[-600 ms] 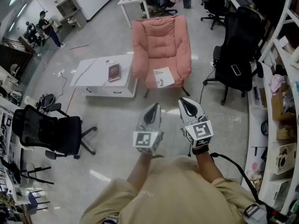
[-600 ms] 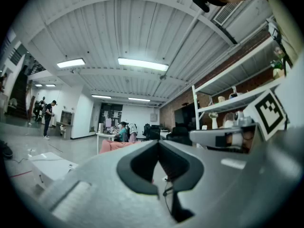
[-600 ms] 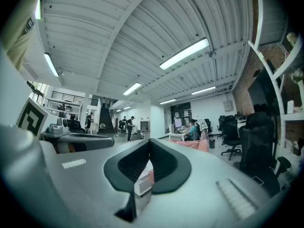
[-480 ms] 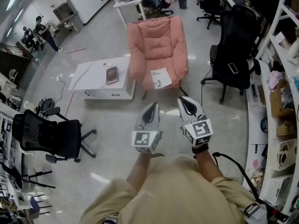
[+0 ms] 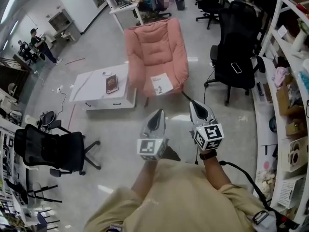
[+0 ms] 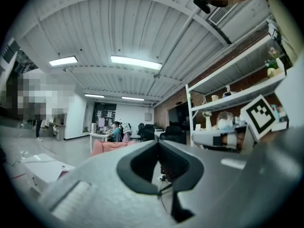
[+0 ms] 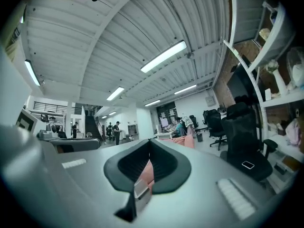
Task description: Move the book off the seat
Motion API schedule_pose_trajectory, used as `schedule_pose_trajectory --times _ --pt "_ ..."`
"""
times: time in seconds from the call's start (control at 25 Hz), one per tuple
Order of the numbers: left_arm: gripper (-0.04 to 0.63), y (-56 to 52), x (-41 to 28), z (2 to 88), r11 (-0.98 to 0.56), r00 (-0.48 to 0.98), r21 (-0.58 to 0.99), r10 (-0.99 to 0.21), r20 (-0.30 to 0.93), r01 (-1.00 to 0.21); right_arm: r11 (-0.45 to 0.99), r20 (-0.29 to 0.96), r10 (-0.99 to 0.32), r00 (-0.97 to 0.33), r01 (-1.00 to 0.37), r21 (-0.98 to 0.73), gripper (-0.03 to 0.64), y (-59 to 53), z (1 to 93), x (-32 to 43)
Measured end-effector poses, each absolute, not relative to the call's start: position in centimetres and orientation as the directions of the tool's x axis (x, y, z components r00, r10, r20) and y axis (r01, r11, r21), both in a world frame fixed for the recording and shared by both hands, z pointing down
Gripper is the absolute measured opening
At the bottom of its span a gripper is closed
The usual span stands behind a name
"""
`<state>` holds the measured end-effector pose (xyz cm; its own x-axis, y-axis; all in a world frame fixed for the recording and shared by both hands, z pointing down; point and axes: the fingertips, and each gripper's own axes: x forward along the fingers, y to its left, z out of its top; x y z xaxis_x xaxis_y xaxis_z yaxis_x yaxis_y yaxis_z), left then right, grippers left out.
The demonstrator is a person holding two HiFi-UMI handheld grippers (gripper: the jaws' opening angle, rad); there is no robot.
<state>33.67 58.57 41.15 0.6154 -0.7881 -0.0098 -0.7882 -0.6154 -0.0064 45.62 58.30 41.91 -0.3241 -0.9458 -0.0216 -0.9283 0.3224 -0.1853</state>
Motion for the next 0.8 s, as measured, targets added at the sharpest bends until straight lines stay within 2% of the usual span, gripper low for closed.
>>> schedule_pose_trajectory --times 0.32,0.8 --pt "0.003 53.7 34.5 43.6 -0.611 0.612 0.042 -0.790 0.035 -0.790 0.337 0.054 -0.934 -0.352 -0.922 -0.188 0.006 54.3 44.7 45.3" --pt "0.003 40.5 34.0 45.2 -0.626 0.632 0.097 -0.773 0.050 -0.773 0.365 0.162 -0.906 -0.391 -0.916 -0.168 0.006 42.3 46.3 43.8"
